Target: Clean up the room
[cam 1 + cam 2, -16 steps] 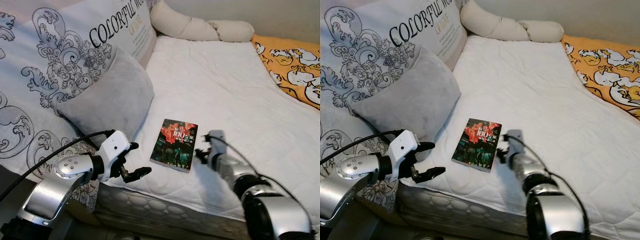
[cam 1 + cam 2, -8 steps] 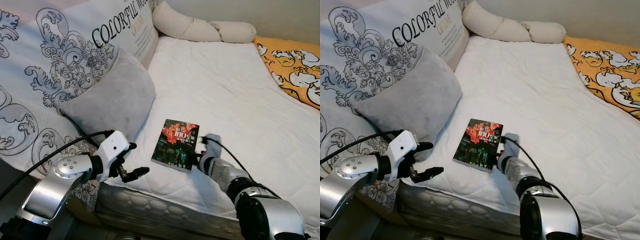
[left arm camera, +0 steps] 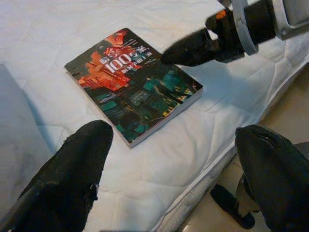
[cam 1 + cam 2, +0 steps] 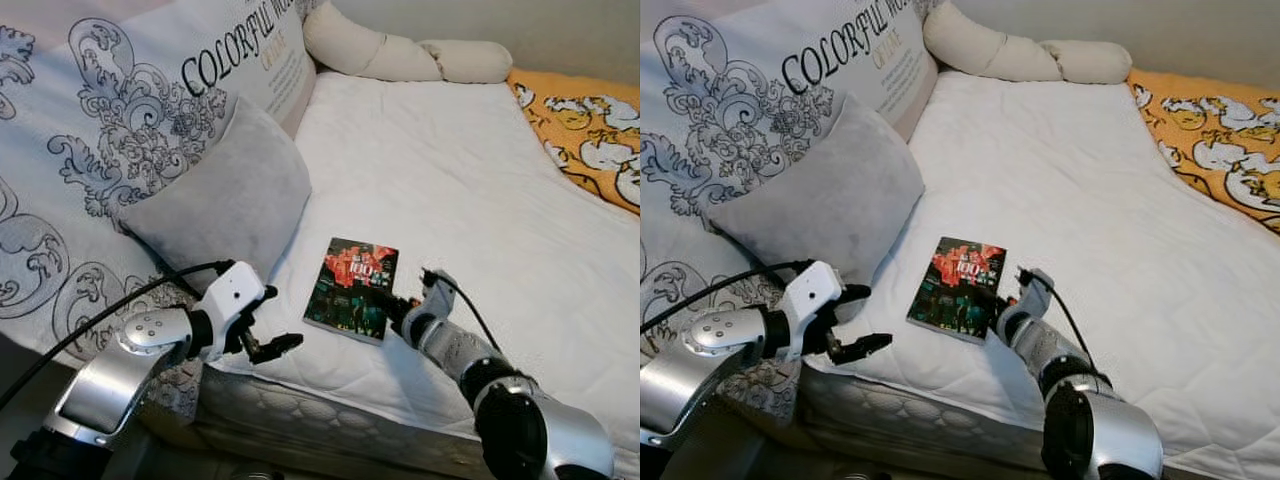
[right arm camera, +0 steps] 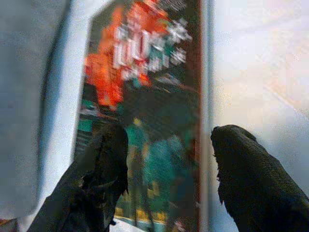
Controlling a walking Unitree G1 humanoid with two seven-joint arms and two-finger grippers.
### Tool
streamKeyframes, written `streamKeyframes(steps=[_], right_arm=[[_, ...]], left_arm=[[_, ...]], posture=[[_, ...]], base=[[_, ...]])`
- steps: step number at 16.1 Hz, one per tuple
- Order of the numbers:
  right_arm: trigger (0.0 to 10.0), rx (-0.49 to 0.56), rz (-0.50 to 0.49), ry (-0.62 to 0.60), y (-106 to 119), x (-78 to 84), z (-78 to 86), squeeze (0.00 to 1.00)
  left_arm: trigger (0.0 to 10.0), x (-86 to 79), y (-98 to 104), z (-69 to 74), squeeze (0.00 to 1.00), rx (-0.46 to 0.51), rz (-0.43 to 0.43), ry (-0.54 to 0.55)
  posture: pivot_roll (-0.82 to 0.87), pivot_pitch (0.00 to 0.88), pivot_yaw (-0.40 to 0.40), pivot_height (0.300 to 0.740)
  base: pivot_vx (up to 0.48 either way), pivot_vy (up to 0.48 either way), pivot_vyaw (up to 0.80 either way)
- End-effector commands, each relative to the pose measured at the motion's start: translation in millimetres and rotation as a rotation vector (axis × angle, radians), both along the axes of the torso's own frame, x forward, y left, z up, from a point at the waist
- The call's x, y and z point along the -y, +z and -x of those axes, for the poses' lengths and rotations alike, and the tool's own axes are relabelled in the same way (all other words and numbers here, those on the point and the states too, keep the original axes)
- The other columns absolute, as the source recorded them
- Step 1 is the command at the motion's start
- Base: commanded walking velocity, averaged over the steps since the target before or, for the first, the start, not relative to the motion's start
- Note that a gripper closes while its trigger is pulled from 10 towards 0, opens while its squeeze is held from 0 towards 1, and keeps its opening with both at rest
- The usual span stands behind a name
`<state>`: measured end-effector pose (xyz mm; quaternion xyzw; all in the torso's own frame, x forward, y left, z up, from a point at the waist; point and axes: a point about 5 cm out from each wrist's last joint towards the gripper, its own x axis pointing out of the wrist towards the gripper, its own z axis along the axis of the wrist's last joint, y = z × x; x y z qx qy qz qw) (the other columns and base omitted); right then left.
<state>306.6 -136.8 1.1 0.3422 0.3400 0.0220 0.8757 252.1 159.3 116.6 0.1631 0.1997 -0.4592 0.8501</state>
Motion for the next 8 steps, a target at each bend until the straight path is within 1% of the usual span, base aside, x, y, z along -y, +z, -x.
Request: streamKeyframes(steps=[1,2,3,4,7,8], right_arm=[[10.0,0.021,0.04,-0.058,1.8,5.8,-2.7,0.0],[10.0,0.031,0.056,-0.085,2.5,8.8,-3.6,0.0],[10.0,0.05,0.093,-0.104,3.7,13.3,-4.8,0.0],[10.0,0.061,0.097,-0.106,3.8,14.6,-4.6,0.0],[10.0,0.072,0.06,-0.066,2.4,10.5,-2.6,0.0],[10.0,0.079,0.066,-0.047,2.4,8.7,-2.5,0.0]], left_arm=[[10.0,-2.1,6.0,-0.8,0.0,0.028,-0.007,-0.004],[10.0,-2.7,6.3,-0.3,0.0,0.028,-0.007,-0.004],[10.0,-3.7,6.6,0.9,0.0,0.027,-0.007,-0.007],[10.0,-4.3,6.5,2.2,0.0,0.021,-0.009,-0.012],[10.0,-8.7,7.2,5.1,0.0,0.021,-0.021,-0.001],[10.0,-10.3,7.5,6.4,0.0,0.021,-0.025,0.004]], posture=[[0.13,0.0,0.029,0.74],[0.13,0.0,0.029,0.74],[0.13,0.0,0.04,0.74],[0.14,0.0,0.048,0.74],[0.15,0.0,0.055,0.74],[0.16,0.0,0.056,0.74]], base=[[0.0,0.0,0.0],[0.0,0.0,0.0],[0.0,0.0,0.0],[0.0,0.0,0.0],[0.0,0.0,0.0],[0.0,0.0,0.0]])
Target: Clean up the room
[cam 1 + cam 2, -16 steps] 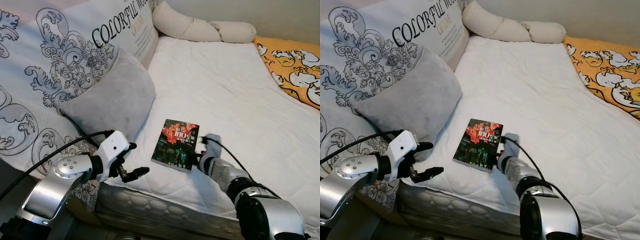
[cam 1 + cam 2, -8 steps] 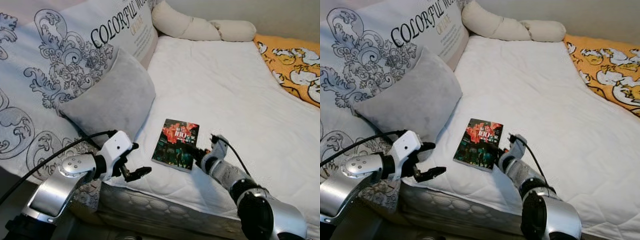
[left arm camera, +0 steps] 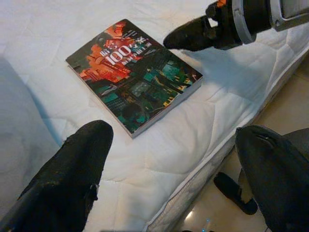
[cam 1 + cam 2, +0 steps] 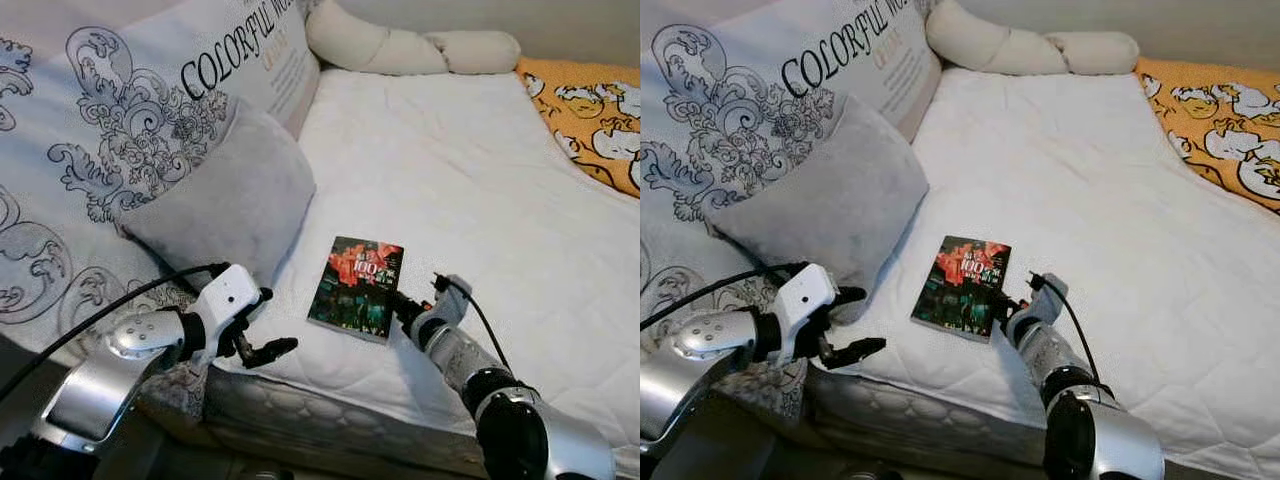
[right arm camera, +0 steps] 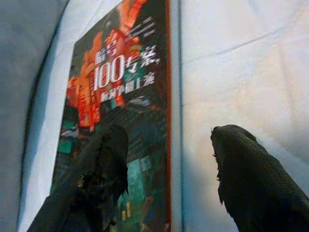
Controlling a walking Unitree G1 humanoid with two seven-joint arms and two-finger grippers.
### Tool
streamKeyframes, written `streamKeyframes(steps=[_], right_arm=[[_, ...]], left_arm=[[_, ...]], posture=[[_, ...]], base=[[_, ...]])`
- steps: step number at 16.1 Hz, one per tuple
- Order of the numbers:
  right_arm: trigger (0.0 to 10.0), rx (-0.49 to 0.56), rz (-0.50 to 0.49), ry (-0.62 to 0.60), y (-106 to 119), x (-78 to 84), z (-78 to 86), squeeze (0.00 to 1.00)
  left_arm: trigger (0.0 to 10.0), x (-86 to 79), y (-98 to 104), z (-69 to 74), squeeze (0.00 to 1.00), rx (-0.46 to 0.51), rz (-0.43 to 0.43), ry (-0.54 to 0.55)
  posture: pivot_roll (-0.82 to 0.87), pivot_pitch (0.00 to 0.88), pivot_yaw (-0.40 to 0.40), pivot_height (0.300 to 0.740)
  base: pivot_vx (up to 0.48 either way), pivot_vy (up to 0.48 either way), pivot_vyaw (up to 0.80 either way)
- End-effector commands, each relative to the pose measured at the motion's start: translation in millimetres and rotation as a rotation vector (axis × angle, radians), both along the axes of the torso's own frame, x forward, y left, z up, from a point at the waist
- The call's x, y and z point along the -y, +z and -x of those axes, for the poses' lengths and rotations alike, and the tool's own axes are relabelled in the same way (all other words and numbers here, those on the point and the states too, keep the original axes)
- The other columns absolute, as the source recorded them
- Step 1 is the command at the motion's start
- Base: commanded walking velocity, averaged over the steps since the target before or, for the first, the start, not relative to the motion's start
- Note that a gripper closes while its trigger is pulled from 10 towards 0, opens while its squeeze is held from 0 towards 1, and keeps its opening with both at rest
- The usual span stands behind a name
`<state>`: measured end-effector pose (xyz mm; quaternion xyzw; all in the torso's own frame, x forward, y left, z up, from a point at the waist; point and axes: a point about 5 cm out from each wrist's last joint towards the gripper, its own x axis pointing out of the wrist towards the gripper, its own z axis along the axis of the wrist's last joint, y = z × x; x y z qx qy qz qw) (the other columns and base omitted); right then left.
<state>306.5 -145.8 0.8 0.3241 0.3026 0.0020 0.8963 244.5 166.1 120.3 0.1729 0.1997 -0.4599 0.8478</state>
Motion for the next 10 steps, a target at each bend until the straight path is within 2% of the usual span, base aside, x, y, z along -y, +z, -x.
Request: streamKeyframes(steps=[1,6,10], right_arm=[[10.0,0.03,-0.005,0.045,4.2,-6.7,-3.5,0.0],[10.0,0.053,-0.039,0.105,8.4,-19.9,-6.3,0.0],[10.0,0.065,-0.048,0.093,11.8,-25.0,-9.5,0.0]], left_arm=[[10.0,-5.7,4.3,1.3,0.0,0.011,-0.011,0.016],[10.0,-11.8,10.6,7.2,0.0,0.026,-0.018,0.044],[10.0,-16.1,13.0,11.5,0.0,0.024,-0.026,0.053]], posture=[[0.16,0.0,0.057,0.74],[0.22,0.0,0.067,0.74],[0.23,0.003,0.077,0.74]], base=[[0.0,0.0,0.0],[0.0,0.0,0.0],[0.0,0.0,0.0]])
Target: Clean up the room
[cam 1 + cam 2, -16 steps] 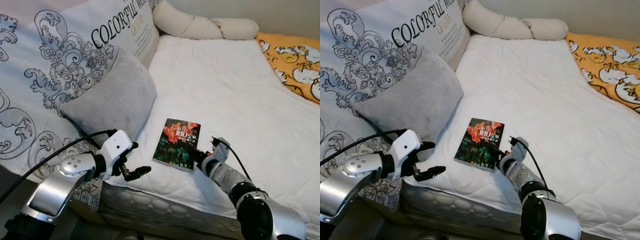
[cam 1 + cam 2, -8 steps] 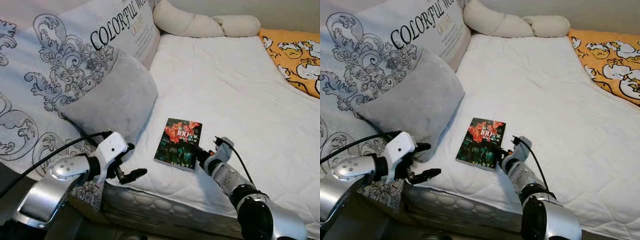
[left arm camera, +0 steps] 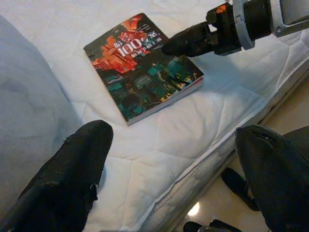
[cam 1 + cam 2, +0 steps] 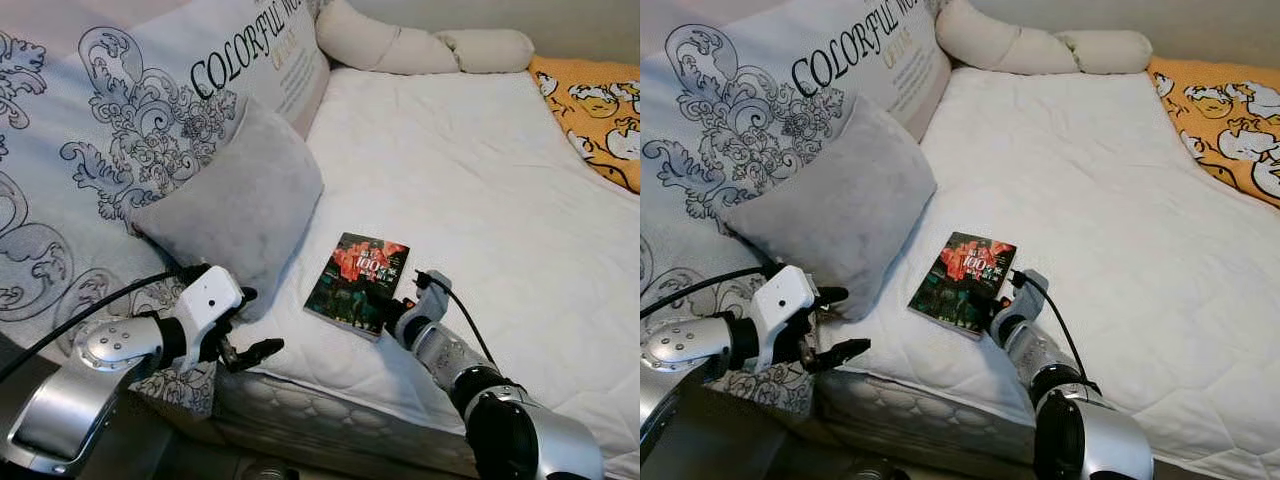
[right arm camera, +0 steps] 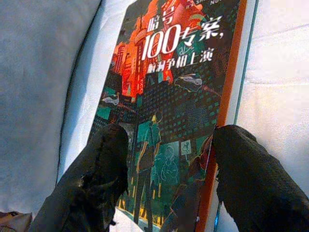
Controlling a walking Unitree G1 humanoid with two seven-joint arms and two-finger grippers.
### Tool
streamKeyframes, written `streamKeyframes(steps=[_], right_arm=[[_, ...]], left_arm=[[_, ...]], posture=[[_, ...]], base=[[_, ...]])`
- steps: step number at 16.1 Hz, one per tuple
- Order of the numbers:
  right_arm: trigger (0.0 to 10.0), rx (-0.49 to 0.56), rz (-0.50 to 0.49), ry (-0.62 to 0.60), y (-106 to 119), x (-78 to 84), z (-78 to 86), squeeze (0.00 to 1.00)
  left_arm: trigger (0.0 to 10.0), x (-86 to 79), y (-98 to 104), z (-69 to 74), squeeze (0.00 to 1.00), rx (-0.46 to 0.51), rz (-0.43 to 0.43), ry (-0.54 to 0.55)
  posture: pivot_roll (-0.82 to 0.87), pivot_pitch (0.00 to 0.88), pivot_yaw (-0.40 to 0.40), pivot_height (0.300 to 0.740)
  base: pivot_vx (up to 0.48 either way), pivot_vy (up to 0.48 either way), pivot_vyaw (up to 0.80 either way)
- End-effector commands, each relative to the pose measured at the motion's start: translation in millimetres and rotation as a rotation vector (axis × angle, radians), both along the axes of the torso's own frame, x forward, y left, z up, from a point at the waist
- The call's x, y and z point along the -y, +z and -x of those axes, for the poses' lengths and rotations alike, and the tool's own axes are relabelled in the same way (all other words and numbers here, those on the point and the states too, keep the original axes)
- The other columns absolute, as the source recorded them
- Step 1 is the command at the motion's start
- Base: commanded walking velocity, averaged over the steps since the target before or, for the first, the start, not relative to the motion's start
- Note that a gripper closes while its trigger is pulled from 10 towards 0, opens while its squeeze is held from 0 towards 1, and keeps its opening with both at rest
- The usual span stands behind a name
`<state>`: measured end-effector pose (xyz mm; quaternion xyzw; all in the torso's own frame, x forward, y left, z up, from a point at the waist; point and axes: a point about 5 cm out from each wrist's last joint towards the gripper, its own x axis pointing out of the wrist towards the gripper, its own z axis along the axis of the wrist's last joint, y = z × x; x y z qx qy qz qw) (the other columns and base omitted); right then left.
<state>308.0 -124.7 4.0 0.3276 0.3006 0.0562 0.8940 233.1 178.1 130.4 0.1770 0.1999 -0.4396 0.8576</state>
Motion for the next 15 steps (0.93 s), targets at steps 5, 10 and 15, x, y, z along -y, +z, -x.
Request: streamKeyframes(steps=[5,10,15], right_arm=[[10.0,0.066,0.0,-0.037,10.6,10.5,-9.5,0.0],[10.0,0.181,0.113,0.013,18.3,47.6,-9.5,0.0],[10.0,0.281,0.305,-0.216,34.8,68.7,-12.0,0.0]], left_arm=[[10.0,6.7,-0.5,-14.2,0.0,0.055,0.022,0.038],[10.0,16.2,-7.2,-34.2,0.0,0.103,0.063,0.118],[10.0,5.5,-26.0,-55.7,0.0,0.18,0.202,0.614]], posture=[[0.15,0.0,0.061,0.74],[0.05,0.0,0.069,0.74],[-0.07,0.0,0.111,0.74]], base=[[0.0,0.0,0.0],[0.0,0.0,0.0],[0.0,0.0,0.0]])
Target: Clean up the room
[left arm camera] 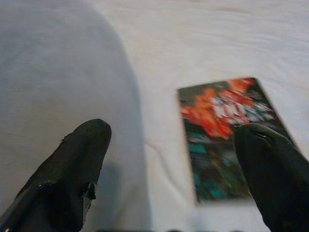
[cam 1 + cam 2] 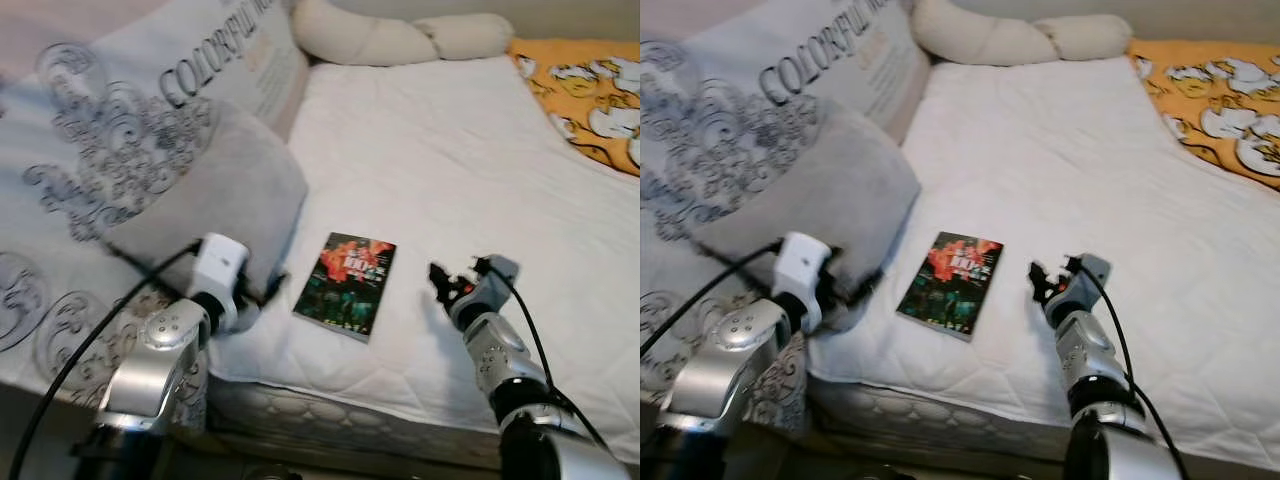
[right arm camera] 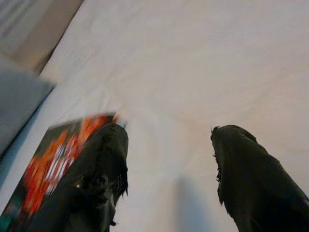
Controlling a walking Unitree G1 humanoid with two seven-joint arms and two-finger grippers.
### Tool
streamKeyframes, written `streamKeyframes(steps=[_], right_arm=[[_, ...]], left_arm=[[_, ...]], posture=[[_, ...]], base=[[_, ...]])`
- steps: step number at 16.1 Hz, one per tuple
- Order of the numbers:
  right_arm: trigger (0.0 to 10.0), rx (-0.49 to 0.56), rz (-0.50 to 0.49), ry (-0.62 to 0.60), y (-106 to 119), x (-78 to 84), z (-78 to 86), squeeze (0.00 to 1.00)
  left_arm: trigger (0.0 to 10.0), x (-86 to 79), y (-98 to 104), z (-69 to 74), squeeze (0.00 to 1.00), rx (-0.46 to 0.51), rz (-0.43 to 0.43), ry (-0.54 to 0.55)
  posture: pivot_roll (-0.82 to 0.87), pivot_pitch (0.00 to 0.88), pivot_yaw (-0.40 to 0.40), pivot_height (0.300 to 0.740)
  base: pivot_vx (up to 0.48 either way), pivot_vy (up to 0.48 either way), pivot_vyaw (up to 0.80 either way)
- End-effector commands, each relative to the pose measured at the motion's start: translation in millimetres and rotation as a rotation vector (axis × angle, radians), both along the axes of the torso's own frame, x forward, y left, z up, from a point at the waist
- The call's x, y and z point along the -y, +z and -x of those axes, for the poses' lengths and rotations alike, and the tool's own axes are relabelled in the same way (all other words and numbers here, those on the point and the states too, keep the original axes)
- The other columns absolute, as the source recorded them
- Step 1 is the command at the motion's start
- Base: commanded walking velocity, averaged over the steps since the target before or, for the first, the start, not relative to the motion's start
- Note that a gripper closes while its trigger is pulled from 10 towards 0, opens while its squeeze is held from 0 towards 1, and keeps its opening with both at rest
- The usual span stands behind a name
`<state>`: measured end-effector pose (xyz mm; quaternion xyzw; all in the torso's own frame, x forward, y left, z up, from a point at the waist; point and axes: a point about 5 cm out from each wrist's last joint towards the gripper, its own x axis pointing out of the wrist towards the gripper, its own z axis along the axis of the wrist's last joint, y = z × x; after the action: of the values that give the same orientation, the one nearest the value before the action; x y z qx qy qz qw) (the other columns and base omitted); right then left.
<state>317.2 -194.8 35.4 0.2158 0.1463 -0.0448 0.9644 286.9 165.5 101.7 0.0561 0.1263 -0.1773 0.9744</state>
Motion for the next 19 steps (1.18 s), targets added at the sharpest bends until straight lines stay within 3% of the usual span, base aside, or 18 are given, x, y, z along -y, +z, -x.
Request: streamKeyframes(steps=[1,6,12,17,19], right_arm=[[10.0,0.063,0.029,-0.021,12.3,-7.4,-4.8,0.0],[10.0,0.122,0.11,-0.049,24.1,-29.1,3.0,0.0],[10.0,0.108,0.18,-0.063,22.2,-14.9,21.6,0.0],[10.0,0.103,0.278,0.001,26.8,-13.7,19.8,0.0],[10.0,0.091,0.309,0.08,28.6,-18.6,15.8,0.0]], left_arm=[[10.0,-10.8,0.5,-3.5,0.0,0.017,-0.008,0.08],[10.0,-15.0,2.6,-6.4,0.0,0.066,-0.012,0.16],[10.0,-15.4,-0.3,-7.7,0.0,0.077,-0.029,0.173],[10.0,-16.5,-1.7,-12.3,0.0,0.087,-0.049,0.189],[10.0,-17.8,-3.8,-13.5,0.0,0.095,-0.101,0.178]], posture=[[-0.06,0.0,0.099,0.74],[0.0,0.0,0.018,0.74],[-0.02,0.0,0.008,0.74],[-0.04,0.0,0.007,0.74],[-0.03,0.0,0.003,0.74]], base=[[0.0,-0.428,0.0],[0.0,-0.428,0.0],[0.0,-0.419,0.0],[0.0,-0.409,0.0],[0.0,-0.401,0.0]])
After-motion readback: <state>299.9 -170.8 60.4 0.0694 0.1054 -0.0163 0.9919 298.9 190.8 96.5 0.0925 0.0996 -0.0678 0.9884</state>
